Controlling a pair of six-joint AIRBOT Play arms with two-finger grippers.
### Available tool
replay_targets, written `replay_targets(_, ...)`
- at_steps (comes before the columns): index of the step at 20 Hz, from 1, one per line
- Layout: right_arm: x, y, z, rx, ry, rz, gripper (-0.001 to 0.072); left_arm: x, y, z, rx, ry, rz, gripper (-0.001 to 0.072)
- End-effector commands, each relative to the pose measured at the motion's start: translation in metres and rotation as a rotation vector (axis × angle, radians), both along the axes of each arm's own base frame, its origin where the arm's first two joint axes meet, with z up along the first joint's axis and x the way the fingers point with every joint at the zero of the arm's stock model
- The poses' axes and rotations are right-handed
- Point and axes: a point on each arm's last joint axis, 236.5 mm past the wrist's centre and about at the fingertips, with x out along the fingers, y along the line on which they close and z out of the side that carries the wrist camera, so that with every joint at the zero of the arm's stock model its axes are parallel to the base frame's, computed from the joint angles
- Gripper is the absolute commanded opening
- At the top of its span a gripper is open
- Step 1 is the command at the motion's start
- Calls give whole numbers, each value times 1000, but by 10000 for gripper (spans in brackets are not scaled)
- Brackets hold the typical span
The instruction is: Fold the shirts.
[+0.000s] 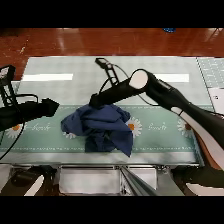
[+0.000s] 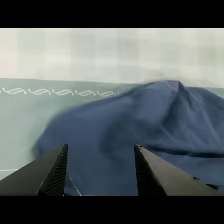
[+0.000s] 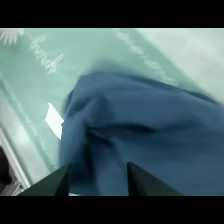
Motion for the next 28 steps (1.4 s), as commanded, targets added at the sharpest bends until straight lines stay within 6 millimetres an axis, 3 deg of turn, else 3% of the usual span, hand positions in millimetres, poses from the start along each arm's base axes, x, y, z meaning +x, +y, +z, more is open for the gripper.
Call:
replay_targets(1,56,-90,19,-5,20,-177,410,-17,18,-17,70,100,14,508)
replay_targets(3,85,-191,36,-80,-12,-355,410,-26,38,-26,81,166,77,508)
replay_targets(5,81,-285,30,-170,-13,-537,410,-38,52,-42,59,251,144,508)
replay_targets(7,49,-344,1,-188,56,-691,409,-53,52,-73,-17,354,182,507)
replay_targets(8,29,-357,-17,-179,94,-736,409,-61,45,-95,-82,427,181,507)
replay_targets(10,-14,-361,-54,-146,169,-781,409,-64,27,-123,-238,511,158,507)
replay_targets(11,-31,-358,-68,-136,205,-790,409,-56,22,-127,-312,517,150,507)
replay_targets(13,-62,-348,-90,-135,265,-776,409,-38,26,-124,-411,509,155,507)
replay_targets(14,-72,-342,-95,-126,285,-770,409,-35,37,-129,-411,524,176,507)
replay_targets(17,-81,-333,-99,-99,298,-769,409,-40,61,-148,-425,604,256,507)
replay_targets(22,-81,-330,-98,-85,306,-770,409,-39,57,-179,-449,692,258,507)
replay_targets(28,-83,-328,-97,-75,316,-765,409,-8,13,-188,-570,652,202,508)
